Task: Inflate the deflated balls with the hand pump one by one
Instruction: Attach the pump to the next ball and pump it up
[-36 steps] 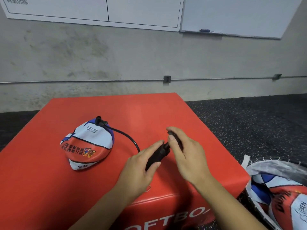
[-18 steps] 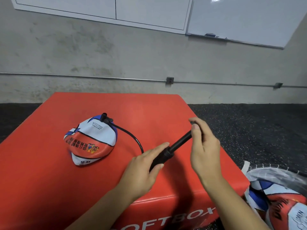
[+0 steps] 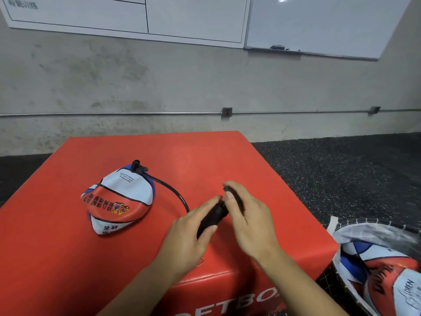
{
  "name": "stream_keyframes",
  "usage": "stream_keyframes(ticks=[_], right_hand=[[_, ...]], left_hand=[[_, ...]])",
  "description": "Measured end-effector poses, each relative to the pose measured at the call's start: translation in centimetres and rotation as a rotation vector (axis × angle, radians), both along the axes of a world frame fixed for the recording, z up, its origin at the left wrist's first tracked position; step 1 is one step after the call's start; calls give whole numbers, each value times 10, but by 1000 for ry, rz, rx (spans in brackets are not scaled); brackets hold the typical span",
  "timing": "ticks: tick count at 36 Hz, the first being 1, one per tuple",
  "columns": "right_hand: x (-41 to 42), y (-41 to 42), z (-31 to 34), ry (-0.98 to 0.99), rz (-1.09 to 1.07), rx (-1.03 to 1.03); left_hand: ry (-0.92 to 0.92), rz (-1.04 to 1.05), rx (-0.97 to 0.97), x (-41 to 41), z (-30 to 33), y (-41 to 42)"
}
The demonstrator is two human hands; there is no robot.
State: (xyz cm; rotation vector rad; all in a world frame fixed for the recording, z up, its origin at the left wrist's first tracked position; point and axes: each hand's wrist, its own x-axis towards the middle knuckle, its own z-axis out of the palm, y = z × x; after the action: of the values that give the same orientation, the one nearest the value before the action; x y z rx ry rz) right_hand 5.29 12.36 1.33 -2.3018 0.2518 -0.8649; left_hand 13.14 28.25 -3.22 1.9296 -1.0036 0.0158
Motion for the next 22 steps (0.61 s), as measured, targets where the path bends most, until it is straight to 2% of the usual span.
stream_keyframes(ticks=[8,12,16,22], right_hand=[[-8,-35,43,-287,-92,169],[-11,-43,51,-356,-147,208],[-4,-29,42,-352,-128,213],[7,-5,16,-182,-26,168]], left_hand=[[-58,16,74,-5,5,0],[-73,-3,80,-5,7,0],[-68,-8,67,-3,5,2],[-60,9,53,2,2,4]])
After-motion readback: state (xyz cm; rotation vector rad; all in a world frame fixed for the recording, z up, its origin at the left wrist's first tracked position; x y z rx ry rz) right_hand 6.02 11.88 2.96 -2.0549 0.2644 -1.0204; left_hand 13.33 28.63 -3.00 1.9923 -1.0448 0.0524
